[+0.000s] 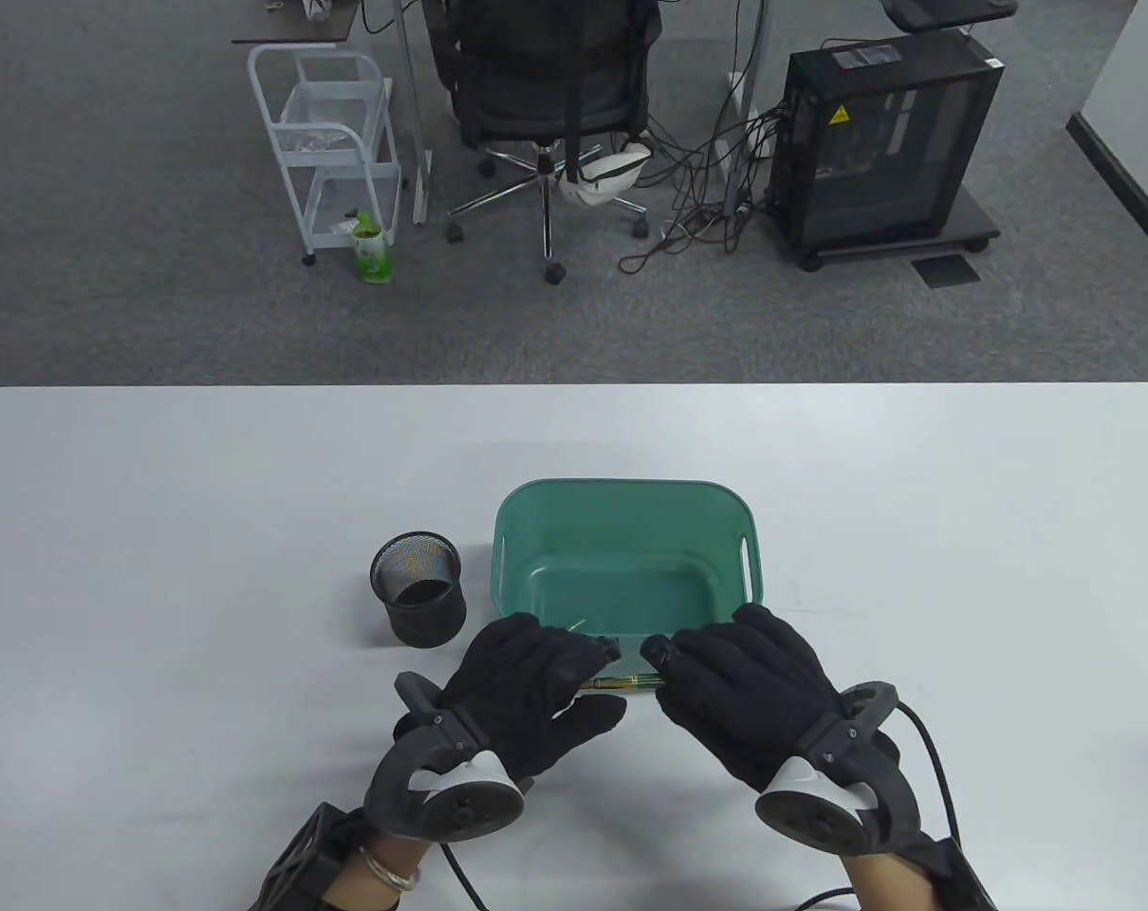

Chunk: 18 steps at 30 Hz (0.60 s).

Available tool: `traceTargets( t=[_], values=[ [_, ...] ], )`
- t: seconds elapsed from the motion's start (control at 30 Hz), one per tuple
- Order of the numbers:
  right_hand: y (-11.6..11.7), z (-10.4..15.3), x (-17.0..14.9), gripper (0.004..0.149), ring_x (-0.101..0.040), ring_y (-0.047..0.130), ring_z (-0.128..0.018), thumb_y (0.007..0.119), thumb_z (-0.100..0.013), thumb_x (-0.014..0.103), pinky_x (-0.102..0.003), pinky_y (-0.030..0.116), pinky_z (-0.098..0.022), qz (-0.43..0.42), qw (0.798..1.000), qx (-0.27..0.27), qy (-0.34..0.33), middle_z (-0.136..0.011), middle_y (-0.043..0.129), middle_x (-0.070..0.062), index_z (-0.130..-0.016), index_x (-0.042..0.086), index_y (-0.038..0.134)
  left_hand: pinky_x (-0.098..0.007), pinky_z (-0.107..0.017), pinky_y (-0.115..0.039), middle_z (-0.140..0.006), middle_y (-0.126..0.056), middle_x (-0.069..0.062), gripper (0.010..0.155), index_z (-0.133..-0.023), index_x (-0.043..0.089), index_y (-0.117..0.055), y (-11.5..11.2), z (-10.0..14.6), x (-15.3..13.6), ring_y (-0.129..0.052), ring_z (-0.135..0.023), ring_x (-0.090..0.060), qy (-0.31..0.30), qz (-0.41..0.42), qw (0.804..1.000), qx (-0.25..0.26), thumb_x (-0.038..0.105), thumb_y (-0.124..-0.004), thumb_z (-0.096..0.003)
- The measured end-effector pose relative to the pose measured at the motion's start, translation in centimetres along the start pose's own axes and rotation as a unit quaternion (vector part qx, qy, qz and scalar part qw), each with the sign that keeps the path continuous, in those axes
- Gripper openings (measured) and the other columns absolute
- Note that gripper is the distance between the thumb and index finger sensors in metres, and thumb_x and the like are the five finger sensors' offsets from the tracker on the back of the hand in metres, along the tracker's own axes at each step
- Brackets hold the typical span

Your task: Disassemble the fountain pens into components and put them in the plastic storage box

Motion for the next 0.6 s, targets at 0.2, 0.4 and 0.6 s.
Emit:
traceTargets(
  t=[0.2, 0.4, 0.6],
  values=[
    [0.0, 0.0, 0.0, 0.044, -0.012, 0.086, -0.079, 0.071, -0.054, 0.05, -0.046, 0.061, -0.076, 0.0, 1.0, 0.0, 0.0, -0.088, 0.085, 0.009, -0.093, 0.033, 0.082, -0.048, -0.075, -0.065, -0.086, -0.094, 0.0, 0.047, -0.097, 0.017, -0.072, -0.04, -0.01, 0.07, -0.095, -0.075, -0.019, -0.001, -0.001, 1.0, 0.0, 0.05, -0.073, -0.0632],
    [0.1, -0.06, -0.02, 0.044, -0.012, 0.086, -0.079, 0.071, -0.054, 0.05, -0.046, 0.061, -0.076, 0.001, 1.0, 0.003, 0.0, -0.088, 0.085, 0.009, -0.093, 0.033, 0.082, -0.048, -0.074, -0.066, -0.083, -0.096, 0.0, 0.045, -0.095, 0.017, -0.075, -0.1, -0.01, 0.1, -0.096, -0.073, -0.019, -0.001, 0.0, 1.0, -0.002, 0.05, -0.071, -0.0639],
    [0.11, -0.06, -0.01, 0.044, -0.012, 0.086, -0.079, 0.071, -0.054, 0.049, -0.046, 0.061, -0.076, 0.001, 1.0, 0.003, -0.001, -0.088, 0.085, 0.009, -0.093, 0.033, 0.082, -0.048, -0.073, -0.067, -0.079, -0.099, 0.0, 0.045, -0.092, 0.015, -0.078, -0.13, -0.03, 0.05, -0.098, -0.069, -0.019, 0.0, 0.003, 1.0, -0.003, 0.05, -0.068, -0.0645]
  ],
)
Point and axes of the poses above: the tracker on the back of each hand, its own x axis roughly to the thumb side, its own z axis roughly from the fingertips to the wrist, y = z × x, the point moved 3 cm from there along -z, roughly from the wrist to the fingertips
